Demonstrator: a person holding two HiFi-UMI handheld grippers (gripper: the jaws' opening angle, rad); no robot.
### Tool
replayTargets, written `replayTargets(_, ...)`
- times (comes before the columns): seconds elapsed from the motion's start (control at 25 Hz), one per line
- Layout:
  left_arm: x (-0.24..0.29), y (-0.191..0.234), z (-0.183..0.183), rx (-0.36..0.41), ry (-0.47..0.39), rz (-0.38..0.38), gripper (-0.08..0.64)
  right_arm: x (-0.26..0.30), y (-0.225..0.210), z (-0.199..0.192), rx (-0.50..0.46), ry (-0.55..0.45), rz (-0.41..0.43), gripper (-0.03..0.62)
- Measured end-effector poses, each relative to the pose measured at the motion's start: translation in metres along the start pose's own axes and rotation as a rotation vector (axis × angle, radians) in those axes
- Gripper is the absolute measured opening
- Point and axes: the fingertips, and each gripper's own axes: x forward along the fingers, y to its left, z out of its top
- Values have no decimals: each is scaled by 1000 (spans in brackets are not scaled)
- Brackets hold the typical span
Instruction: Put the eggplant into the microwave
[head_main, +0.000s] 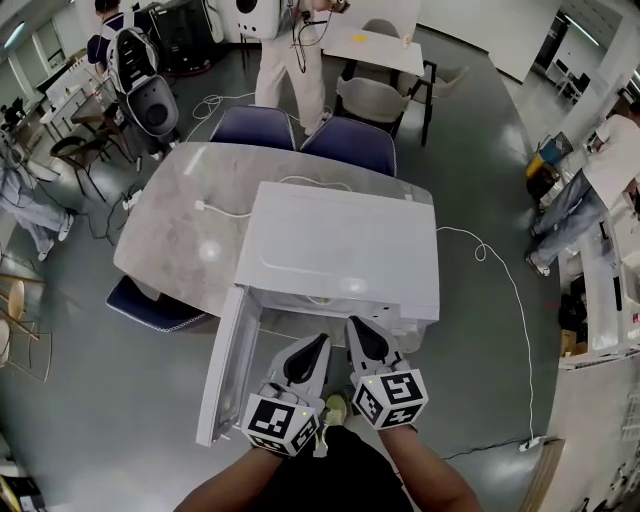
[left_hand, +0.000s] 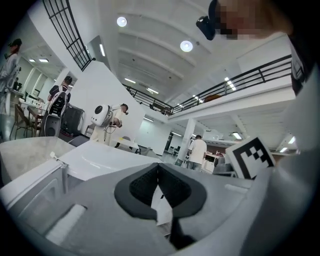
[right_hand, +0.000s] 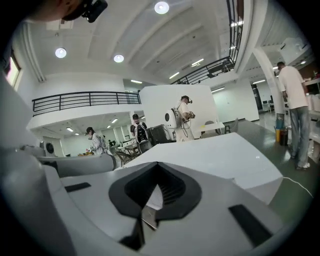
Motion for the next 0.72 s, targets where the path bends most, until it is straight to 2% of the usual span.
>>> replayTargets(0.12, -3, -14, 11, 26, 6, -37, 8, -18, 12, 24, -45, -19, 38, 2)
replayTargets(0.32, -10, -28, 33, 29, -30, -34, 8, -41, 30, 53, -120, -61, 88, 0)
replayTargets(0.72, -12, -34, 65, 63, -96, -3, 8, -52, 44, 74, -149, -89, 143, 0)
